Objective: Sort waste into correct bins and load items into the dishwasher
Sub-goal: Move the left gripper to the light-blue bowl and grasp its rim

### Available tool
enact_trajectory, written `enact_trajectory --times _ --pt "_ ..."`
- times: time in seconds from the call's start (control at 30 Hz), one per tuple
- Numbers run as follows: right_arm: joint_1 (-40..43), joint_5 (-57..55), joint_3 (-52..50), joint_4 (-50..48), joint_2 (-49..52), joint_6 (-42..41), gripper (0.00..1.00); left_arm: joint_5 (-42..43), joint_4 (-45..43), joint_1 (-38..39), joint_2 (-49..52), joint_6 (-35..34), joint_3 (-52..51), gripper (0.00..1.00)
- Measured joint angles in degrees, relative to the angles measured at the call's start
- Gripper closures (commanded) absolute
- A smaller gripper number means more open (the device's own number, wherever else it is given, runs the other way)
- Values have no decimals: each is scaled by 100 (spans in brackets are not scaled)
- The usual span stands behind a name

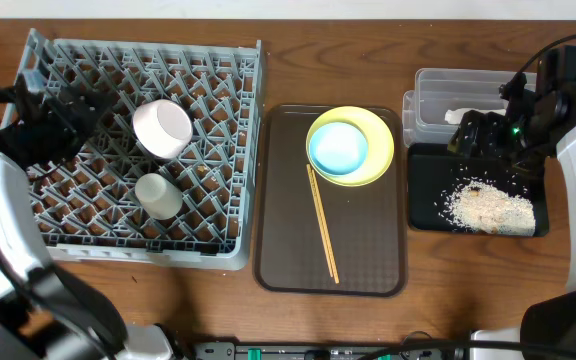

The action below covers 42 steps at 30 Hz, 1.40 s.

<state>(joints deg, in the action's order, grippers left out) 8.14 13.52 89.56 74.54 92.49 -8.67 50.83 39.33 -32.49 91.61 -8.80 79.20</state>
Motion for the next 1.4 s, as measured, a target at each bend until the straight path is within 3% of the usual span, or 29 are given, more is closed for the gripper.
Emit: enact_trajectory --times 0.17,0.4,0.73,1.0,1.23,1.4 --pt "0 -7 0 -2 0 0 1 -944 420 927 -632 0 2 11" --pt "0 -7 0 -2 0 0 1 -2223 901 2911 -835 0 0 11" --pt "0 -7 0 -20 0 0 1 -3845 417 5482 -354 245 2 11" --pt "0 -9 0 -22 0 2 1 -4133 -691 6592 522 927 2 11" --pt "0 -9 0 -22 0 4 1 -4205 -1639 7020 1331 1187 2 12" --pt "0 -9 0 -22 0 7 1 -4221 -1943 7156 1899 1224 2 19"
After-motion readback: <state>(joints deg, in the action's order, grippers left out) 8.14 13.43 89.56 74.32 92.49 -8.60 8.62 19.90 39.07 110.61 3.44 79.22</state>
